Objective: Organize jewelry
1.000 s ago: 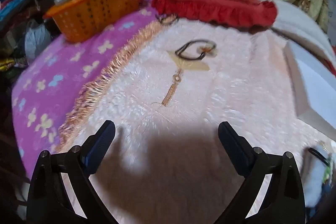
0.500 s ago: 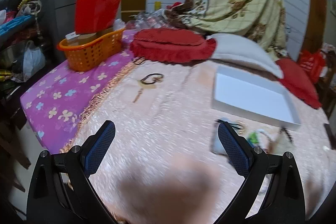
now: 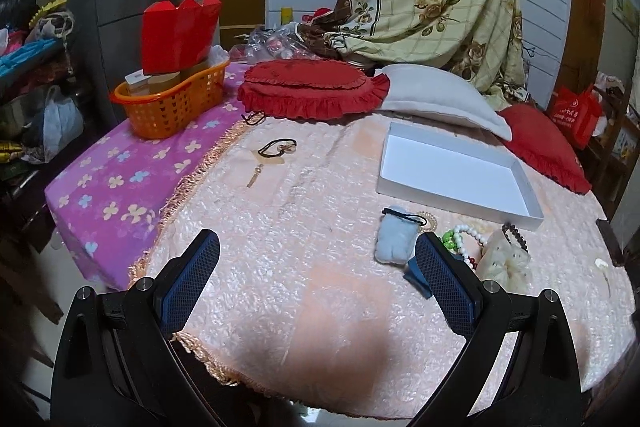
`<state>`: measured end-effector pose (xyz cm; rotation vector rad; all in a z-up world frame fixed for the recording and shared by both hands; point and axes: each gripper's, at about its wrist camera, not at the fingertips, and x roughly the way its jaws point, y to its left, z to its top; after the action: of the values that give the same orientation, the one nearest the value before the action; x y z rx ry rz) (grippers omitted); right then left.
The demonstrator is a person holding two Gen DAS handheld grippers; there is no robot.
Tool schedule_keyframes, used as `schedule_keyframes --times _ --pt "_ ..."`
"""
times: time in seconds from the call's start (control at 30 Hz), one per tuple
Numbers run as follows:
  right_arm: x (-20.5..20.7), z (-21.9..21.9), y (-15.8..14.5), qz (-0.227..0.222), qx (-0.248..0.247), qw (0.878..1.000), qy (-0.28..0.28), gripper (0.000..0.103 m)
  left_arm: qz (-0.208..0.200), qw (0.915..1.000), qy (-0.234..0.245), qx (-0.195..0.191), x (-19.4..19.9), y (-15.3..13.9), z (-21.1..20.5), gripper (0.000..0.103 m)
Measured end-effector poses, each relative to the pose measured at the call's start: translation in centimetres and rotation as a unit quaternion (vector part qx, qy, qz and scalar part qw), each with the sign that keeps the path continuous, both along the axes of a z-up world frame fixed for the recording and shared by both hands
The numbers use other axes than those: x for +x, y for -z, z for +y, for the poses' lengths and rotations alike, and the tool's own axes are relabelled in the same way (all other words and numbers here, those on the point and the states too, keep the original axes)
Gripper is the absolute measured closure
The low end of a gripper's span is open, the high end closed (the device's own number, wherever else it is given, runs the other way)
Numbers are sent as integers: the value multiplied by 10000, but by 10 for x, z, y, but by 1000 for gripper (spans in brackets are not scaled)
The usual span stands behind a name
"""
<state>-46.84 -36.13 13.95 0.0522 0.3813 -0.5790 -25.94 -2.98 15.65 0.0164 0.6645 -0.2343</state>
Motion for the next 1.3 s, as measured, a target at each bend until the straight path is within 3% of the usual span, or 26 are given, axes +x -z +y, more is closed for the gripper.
schedule_keyframes --times 0.13,0.17,0.23,0.27,0.3,0.33,0.47,0.53,0.67,1.0,1.3 --pt "-19 18 -13 -626 -524 9963 258 0 -9 10000 -10 48 0 1 -2 4" --pt "-15 16 -9 -578 -410 9972 229 0 -15 9999 29 101 -1 2 -5 4" --pt "6 3 8 -1 301 9995 -62 1 -17 9997 112 207 -3 3 -10 4" --pt "14 -2 18 246 605 9977 -168 4 -15 9996 165 231 -5 3 -12 4" --pt "18 -3 28 393 802 9958 -205 14 -37 9994 234 248 -8 2 -14 4" --pt "20 -1 35 463 885 9948 -182 15 -59 9993 268 266 -11 2 -15 4" --pt "19 13 47 332 715 9969 -81 15 29 9987 422 284 -22 6 -22 4" --pt "24 16 55 589 678 9959 -134 15 131 9979 566 295 -28 12 -29 4" --pt "23 17 63 572 1082 9917 -402 15 134 9961 742 453 -42 20 -43 4" --pt "30 21 77 904 1399 9849 -478 15 170 9940 681 836 -48 30 -56 4" --pt "38 19 89 1140 1744 9765 -554 15 402 9925 710 914 -43 40 -60 4"
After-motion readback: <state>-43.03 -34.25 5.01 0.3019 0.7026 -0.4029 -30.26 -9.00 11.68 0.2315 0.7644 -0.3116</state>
